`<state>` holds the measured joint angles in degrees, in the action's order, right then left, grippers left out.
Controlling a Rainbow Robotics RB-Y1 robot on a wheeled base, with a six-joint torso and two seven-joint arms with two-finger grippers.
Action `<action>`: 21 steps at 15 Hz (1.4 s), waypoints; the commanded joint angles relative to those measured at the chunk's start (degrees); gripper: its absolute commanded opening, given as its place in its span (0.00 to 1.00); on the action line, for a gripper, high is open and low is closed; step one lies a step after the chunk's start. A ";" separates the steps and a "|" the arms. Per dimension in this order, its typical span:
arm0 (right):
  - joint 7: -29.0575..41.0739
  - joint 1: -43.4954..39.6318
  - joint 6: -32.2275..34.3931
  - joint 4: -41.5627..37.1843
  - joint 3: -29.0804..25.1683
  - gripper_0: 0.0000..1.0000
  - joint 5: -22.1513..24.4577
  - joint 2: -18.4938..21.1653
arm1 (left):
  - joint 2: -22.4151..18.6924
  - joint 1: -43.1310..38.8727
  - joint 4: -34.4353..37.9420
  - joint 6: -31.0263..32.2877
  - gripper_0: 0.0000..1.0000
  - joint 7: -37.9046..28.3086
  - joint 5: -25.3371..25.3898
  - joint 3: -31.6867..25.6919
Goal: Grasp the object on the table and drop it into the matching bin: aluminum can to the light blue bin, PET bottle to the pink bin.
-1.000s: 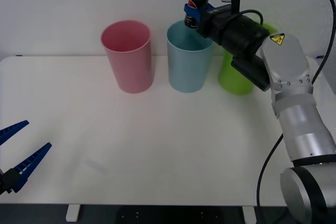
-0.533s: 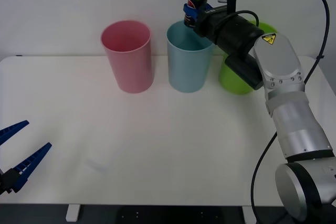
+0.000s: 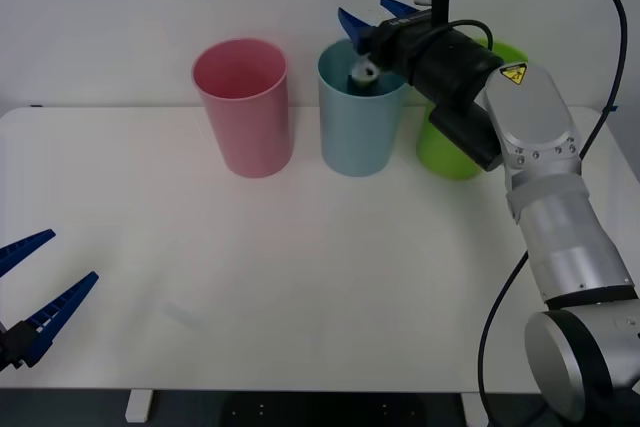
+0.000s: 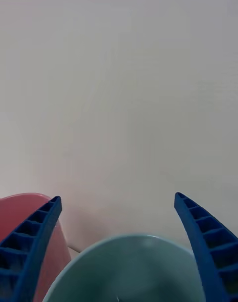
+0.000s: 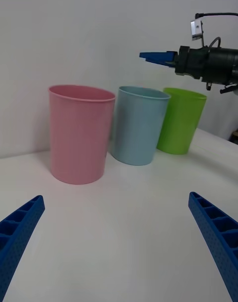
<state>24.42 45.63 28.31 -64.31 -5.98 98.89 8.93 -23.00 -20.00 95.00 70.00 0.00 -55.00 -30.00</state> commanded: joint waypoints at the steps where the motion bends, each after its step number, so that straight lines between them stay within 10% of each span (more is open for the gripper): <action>1: -0.95 -0.10 0.52 -0.02 0.00 1.00 -1.16 0.39 | 0.00 0.00 0.00 0.00 1.00 0.00 0.00 0.00; 17: -4.47 -20.58 3.06 -23.32 9.49 1.00 -21.02 15.77 | 0.00 0.00 0.00 0.00 1.00 0.00 0.00 0.00; 21: -14.40 -27.52 3.24 -27.71 11.43 1.00 -28.67 21.48 | 0.00 0.00 0.00 0.00 1.00 0.00 0.00 0.00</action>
<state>11.27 19.42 31.55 -91.01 5.31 71.37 29.50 -23.00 -20.00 95.00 70.00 0.00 -55.00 -30.00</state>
